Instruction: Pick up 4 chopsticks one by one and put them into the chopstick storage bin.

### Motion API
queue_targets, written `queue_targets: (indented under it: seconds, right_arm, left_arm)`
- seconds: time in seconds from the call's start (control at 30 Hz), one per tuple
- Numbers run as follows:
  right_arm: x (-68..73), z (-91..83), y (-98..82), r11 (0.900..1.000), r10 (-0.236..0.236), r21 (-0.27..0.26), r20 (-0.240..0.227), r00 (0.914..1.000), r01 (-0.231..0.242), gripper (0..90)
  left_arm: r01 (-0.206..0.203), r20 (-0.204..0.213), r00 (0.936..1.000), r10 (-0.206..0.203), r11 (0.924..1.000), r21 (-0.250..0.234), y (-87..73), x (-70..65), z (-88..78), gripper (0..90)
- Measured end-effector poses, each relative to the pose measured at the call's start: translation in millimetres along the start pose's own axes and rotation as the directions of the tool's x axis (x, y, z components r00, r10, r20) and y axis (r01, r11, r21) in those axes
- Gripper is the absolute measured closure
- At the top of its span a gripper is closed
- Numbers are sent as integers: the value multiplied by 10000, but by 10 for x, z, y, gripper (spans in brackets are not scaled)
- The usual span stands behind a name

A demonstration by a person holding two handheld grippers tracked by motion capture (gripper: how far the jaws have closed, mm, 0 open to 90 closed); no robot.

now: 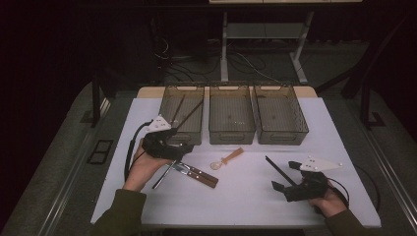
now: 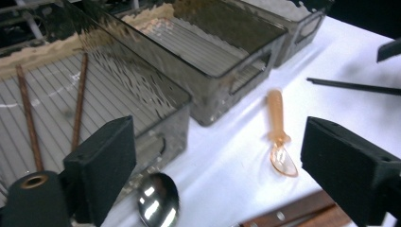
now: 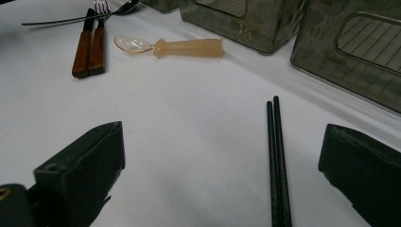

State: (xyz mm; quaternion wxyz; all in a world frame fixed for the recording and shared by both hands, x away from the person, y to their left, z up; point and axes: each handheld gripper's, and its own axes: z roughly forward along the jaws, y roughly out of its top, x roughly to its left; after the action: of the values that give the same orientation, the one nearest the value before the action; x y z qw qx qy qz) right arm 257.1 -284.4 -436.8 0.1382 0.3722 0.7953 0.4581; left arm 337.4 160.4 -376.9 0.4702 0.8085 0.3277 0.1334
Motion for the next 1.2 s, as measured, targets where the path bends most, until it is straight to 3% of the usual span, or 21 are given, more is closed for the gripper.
queue_targets:
  seconds: [0.13,0.27,0.57,0.83,1.03,1.2]
  right_arm:
    - [0,0,1,10000,-3,-7,-14,10000,3,14]
    - [-3,-1,0,10000,26,14,-9,10000,-26,14]
    - [8,-4,0,10000,-67,-16,-39,10000,67,14]
    - [6,-12,1,10000,-46,-21,-101,9999,46,14]
    - [18,-51,5,9999,-119,59,333,9994,117,14]
    - [-29,-119,33,9998,121,146,366,9993,-126,14]
  left_arm:
    - [18,-106,9999,-16,9998,179,-126,-56,-30,29]
    - [119,91,9999,-120,9998,161,-240,-103,-87,0]
    - [-101,394,9992,93,9998,187,-508,-240,-157,0]
    - [-420,559,9976,404,9987,279,-653,-348,-191,0]
    - [-469,827,9957,428,9978,477,-756,-397,-160,0]
    - [-601,927,9942,544,9963,607,-764,-396,-126,0]
